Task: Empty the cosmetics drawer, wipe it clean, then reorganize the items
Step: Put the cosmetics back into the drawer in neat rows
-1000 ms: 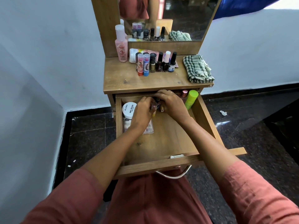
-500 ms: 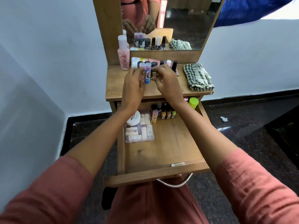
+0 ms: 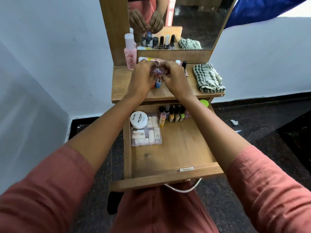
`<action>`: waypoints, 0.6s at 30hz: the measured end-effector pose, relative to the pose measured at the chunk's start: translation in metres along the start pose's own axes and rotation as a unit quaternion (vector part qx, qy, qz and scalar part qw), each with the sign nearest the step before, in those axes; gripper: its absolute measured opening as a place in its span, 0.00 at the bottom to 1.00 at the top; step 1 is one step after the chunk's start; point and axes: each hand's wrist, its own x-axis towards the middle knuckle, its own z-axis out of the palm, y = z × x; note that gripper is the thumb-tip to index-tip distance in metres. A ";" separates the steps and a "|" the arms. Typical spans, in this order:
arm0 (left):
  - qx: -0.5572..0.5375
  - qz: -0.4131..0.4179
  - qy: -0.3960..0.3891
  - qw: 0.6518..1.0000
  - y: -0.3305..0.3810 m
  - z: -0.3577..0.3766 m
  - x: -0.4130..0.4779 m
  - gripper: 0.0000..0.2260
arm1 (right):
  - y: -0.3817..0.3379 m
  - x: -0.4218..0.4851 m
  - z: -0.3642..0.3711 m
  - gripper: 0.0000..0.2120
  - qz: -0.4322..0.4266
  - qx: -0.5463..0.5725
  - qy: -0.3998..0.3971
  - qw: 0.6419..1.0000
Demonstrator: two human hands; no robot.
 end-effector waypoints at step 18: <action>-0.021 0.002 -0.145 0.989 0.026 0.034 -0.059 0.08 | 0.035 -0.083 -0.032 0.11 0.027 -0.061 -0.045 0.997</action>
